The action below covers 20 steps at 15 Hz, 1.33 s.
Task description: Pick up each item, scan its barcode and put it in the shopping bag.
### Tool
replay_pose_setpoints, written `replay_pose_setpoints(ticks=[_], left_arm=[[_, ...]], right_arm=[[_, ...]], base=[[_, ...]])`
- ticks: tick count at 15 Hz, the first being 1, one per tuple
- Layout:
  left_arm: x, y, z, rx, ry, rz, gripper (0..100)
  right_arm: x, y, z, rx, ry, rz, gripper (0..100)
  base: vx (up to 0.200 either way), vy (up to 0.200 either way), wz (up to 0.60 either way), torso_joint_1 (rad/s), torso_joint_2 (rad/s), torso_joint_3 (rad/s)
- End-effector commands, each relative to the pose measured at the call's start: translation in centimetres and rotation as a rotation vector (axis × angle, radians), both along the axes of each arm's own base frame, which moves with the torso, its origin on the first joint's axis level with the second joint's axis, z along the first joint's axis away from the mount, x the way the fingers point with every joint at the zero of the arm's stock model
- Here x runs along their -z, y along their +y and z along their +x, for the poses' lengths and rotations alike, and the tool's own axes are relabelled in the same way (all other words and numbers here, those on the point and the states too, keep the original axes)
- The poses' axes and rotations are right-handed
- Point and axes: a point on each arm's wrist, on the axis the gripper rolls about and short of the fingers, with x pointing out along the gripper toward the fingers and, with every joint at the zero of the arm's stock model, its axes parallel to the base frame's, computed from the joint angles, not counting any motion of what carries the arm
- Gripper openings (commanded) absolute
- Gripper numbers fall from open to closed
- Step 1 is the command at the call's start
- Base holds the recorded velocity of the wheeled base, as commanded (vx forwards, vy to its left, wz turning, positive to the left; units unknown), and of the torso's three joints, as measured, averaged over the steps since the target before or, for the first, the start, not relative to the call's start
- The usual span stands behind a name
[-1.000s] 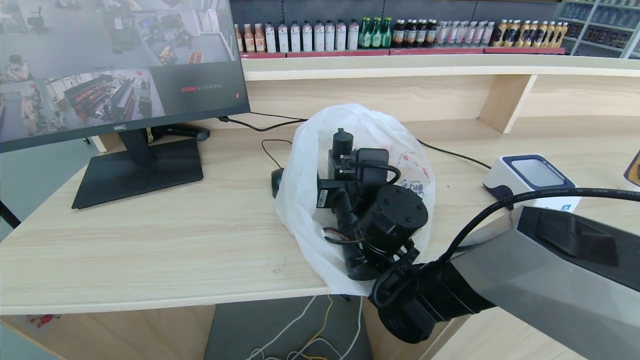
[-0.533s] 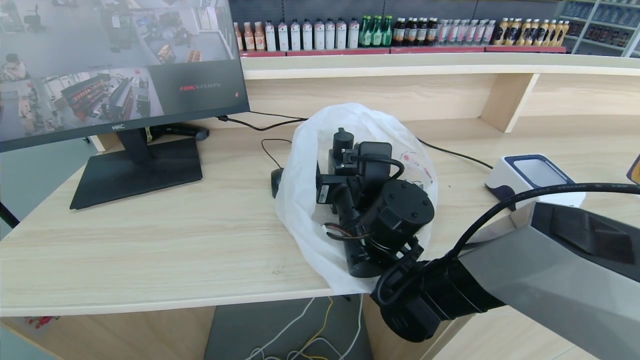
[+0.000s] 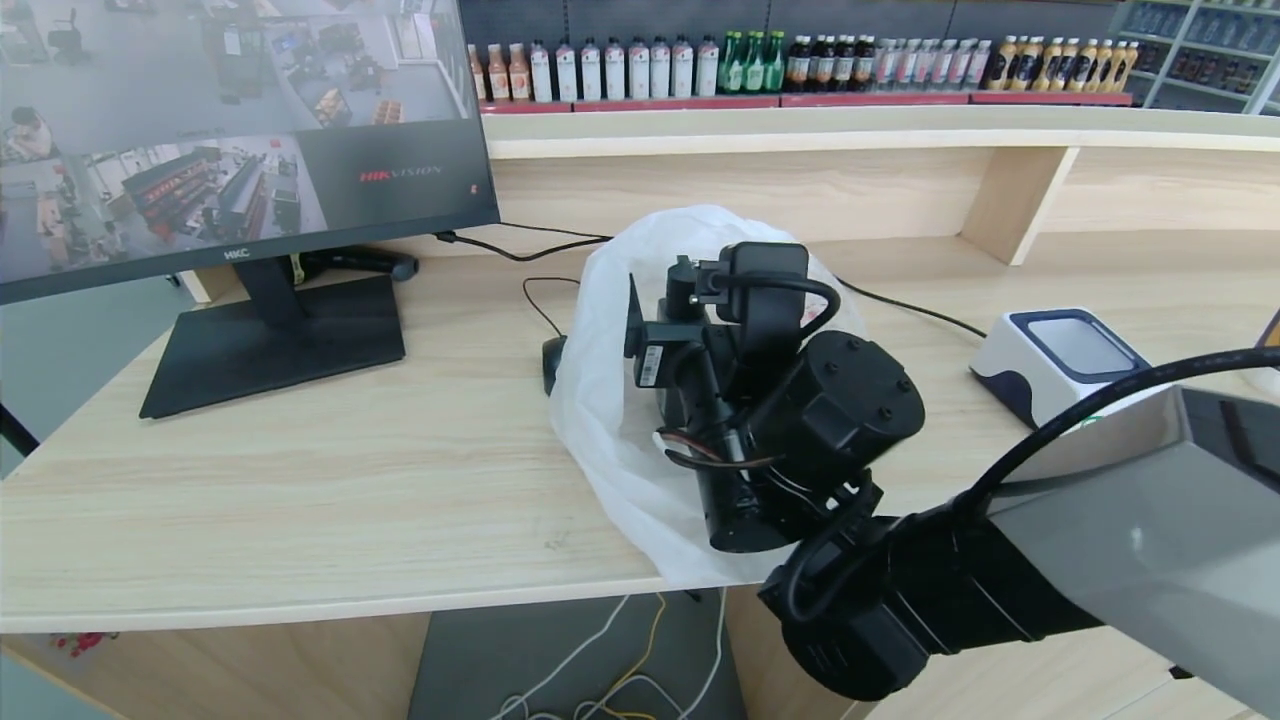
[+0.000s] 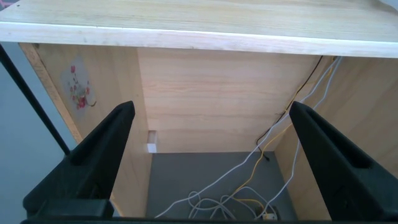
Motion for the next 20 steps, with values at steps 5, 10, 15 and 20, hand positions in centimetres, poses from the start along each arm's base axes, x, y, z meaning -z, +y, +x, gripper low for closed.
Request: replay_pose_setpoints(ticks=[5, 10, 15, 20], left_arm=[[0.0, 0.0, 0.0, 0.000, 0.000, 0.000, 100], [0.0, 0.0, 0.0, -0.002, 0.000, 0.000, 100], [0.0, 0.0, 0.0, 0.000, 0.000, 0.000, 100], [0.0, 0.0, 0.0, 0.000, 0.000, 0.000, 100]], right_arm=[[-3.3, -1.6, -4.0, -0.005, -0.046, 0.047, 100], [-4.7, -2.2, -4.0, 0.003, -0.085, 0.093, 100], [-5.0, -7.5, -3.7, 0.036, -0.085, 0.068, 100], [-1.9, -15.4, -6.7, -0.039, 0.001, 0.018, 100]], base=[[0.000, 0.000, 0.00, 0.000, 0.00, 0.000], [0.000, 0.000, 0.00, 0.000, 0.00, 0.000], [0.000, 0.000, 0.00, 0.000, 0.00, 0.000], [0.000, 0.000, 0.00, 0.000, 0.00, 0.000]])
